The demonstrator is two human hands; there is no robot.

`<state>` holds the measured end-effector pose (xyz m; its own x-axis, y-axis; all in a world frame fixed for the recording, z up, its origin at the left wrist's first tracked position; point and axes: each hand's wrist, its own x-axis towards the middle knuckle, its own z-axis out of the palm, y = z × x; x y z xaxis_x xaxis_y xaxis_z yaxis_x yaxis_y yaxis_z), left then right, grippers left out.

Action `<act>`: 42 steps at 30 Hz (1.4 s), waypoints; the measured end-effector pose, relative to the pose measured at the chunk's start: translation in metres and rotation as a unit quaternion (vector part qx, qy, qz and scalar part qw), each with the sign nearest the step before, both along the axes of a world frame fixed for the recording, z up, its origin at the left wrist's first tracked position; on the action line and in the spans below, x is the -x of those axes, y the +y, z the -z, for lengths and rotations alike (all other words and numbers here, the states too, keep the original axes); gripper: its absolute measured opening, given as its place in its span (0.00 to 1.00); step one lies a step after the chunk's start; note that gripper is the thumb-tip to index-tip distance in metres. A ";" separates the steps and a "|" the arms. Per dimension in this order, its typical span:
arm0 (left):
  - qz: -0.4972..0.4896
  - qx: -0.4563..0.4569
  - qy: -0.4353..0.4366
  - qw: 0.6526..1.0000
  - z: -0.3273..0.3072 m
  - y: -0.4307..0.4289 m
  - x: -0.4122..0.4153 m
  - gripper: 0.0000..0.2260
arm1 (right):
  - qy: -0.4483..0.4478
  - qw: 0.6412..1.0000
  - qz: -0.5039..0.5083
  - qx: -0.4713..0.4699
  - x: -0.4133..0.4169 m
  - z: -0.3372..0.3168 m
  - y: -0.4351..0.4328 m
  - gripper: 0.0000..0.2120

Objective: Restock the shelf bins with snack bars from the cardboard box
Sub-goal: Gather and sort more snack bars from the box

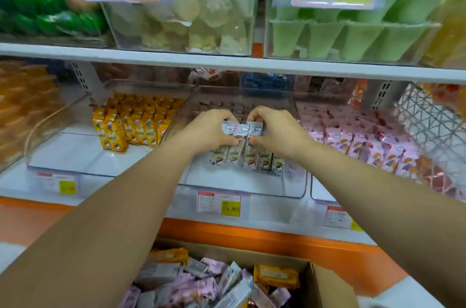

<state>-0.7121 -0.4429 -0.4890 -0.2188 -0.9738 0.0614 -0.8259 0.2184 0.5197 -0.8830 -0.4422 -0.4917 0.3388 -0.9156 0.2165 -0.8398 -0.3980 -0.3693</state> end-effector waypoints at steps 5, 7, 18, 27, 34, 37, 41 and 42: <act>0.007 -0.019 -0.054 0.998 0.017 -0.037 0.003 0.24 | 0.116 0.993 0.015 -0.034 -0.006 0.003 -0.032 0.20; 0.008 -0.040 -0.057 0.998 0.026 -0.047 0.005 0.24 | 0.131 0.989 0.022 -0.058 -0.007 0.006 -0.039 0.20; -0.037 0.049 -0.072 0.996 0.053 -0.050 0.015 0.32 | 0.150 0.988 0.025 -0.002 -0.009 0.011 -0.051 0.22; -0.030 0.048 -0.015 0.998 0.048 -0.039 0.005 0.23 | 0.132 0.991 0.001 -0.022 -0.004 0.004 -0.024 0.18; -0.040 0.075 -0.033 0.996 0.036 -0.040 0.003 0.20 | 0.216 0.974 -0.048 -0.048 -0.009 0.013 -0.017 0.27; -0.030 0.073 -0.056 0.995 0.044 -0.042 0.008 0.18 | 0.247 0.966 -0.043 -0.060 -0.008 0.019 -0.018 0.27; -0.023 0.121 -0.070 0.990 0.053 -0.045 0.013 0.17 | 0.255 0.964 -0.037 -0.063 -0.010 0.022 -0.021 0.27; -0.019 0.133 -0.078 0.988 0.054 -0.046 0.014 0.17 | 0.255 0.964 -0.035 -0.063 -0.010 0.022 -0.022 0.27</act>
<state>-0.7257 -0.4893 -0.5426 -0.2090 -0.9357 0.2842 -0.9017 0.2968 0.3144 -0.8730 -0.4640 -0.5141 0.4337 -0.8948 -0.1062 -0.8977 -0.4392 0.0346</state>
